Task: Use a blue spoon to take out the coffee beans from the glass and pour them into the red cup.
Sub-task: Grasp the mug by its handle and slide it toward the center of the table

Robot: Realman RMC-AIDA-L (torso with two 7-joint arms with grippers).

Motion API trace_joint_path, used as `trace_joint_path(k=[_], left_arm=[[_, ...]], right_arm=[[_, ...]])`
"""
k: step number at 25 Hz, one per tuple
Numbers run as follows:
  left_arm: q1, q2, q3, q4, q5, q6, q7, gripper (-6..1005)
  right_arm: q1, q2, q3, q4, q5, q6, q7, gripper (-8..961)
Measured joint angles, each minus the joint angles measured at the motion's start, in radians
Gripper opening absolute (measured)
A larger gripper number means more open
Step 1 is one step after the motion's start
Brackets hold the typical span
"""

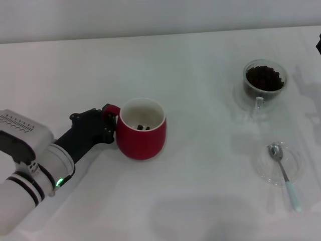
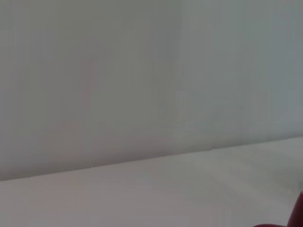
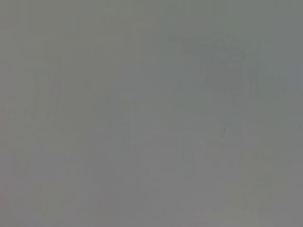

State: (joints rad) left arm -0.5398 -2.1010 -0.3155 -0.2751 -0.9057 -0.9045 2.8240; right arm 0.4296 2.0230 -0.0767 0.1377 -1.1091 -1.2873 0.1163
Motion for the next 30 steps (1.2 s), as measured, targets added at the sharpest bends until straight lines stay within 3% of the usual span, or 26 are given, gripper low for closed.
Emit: trace_joint_path(k=[30], left_arm=[[0.0,0.001,0.003,-0.015,0.028,0.035,0.0,188]], right_arm=[[-0.002,-0.003,0.0,-0.009,0.0,0.003,0.003,870]])
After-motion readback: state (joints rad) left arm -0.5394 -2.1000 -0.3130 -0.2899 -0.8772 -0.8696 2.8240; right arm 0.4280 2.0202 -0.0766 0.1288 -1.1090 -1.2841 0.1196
